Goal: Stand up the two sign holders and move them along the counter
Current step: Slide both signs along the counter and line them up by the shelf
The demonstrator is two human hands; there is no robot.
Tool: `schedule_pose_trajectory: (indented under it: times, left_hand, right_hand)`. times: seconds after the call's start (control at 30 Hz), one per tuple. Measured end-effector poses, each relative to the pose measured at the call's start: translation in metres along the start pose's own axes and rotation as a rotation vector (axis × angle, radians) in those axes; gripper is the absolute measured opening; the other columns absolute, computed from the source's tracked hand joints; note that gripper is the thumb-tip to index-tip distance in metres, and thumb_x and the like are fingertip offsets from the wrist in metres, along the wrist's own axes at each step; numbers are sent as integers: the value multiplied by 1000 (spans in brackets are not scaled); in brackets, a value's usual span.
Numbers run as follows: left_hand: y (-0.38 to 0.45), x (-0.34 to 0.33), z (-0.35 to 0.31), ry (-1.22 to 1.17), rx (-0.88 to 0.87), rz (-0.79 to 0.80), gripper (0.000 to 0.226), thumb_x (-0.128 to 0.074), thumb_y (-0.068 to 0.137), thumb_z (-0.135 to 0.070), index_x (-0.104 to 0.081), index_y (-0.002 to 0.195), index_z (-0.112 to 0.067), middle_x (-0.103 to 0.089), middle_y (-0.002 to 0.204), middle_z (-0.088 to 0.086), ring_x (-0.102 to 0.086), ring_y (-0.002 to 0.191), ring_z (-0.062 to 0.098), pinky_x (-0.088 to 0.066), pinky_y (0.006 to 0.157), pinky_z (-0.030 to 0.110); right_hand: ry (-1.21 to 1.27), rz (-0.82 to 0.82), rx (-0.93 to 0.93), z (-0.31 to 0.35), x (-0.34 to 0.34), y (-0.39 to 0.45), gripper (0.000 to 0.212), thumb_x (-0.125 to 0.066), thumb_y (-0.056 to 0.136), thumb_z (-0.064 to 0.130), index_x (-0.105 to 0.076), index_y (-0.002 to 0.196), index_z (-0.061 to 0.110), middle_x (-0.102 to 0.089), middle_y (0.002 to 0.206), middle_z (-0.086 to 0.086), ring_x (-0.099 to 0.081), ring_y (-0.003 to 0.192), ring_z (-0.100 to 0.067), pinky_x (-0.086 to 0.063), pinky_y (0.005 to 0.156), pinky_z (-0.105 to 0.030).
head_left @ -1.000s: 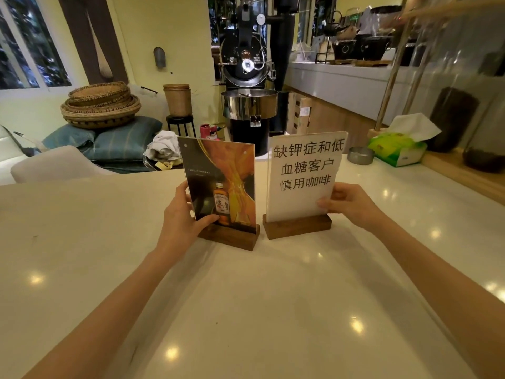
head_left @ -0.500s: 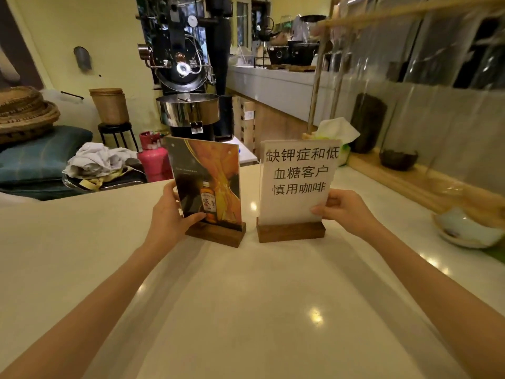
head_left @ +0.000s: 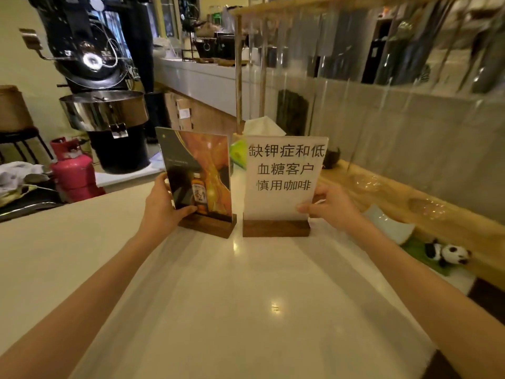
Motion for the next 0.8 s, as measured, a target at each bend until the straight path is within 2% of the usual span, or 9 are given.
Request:
schedule_pose_trajectory:
  times: [0.1, 0.23, 0.3, 0.5, 0.67, 0.8]
  left_hand:
    - [15, -23, -11, -10, -29, 15, 87, -80, 64, -15, -28, 133, -10, -51, 131, 16, -52, 117, 34, -47, 96, 50]
    - [33, -53, -27, -35, -64, 49, 88, -81, 62, -11, -28, 132, -8, -50, 131, 19, -51, 117, 36, -47, 95, 54]
    - [42, -66, -34, -43, -91, 68, 89, -81, 61, -8, -28, 132, -6, -50, 132, 20, -51, 118, 36, -46, 97, 53]
    - [65, -99, -53, -66, -138, 122, 87, -80, 62, -3, -28, 132, -8, -48, 134, 18, -48, 123, 34, -44, 100, 51]
    - [78, -122, -70, -59, -192, 139, 90, -80, 61, -3, -27, 134, -5, -46, 135, 18, -44, 126, 33, -37, 106, 45]
    - [89, -141, -76, -60, -176, 170, 95, -79, 63, -3, -21, 138, -8, -45, 137, 16, -45, 127, 32, -39, 105, 46]
  right_hand:
    - [59, -52, -27, -10, 14, 3, 32, -70, 75, 6, -67, 105, 17, -62, 96, 12, -57, 80, -2, -50, 68, -19]
    - [18, -83, -92, -27, 32, 9, 31, -73, 72, 11, -69, 103, 14, -69, 109, 3, -63, 95, -13, -53, 87, -37]
    - [-14, -121, -124, -35, 40, 13, 31, -75, 70, 14, -70, 102, 14, -71, 109, -1, -65, 94, -15, -54, 86, -40]
    - [-35, -203, -204, -49, 56, 20, 31, -76, 71, 14, -70, 101, 9, -72, 105, -6, -65, 88, -19, -55, 76, -35]
    - [-38, -270, -198, -52, 62, 19, 31, -75, 72, 14, -70, 102, 8, -72, 106, -7, -66, 91, -20, -56, 81, -36]
    - [-39, -320, -203, -60, 62, 19, 31, -72, 75, 14, -68, 106, 11, -70, 112, -4, -64, 97, -19, -52, 79, -26]
Point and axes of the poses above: each hand's wrist, its own y-axis towards the middle knuckle, its own x-axis out of the back of the hand, z = x × y, the point moved 3 cm from there along y, towards the middle knuckle
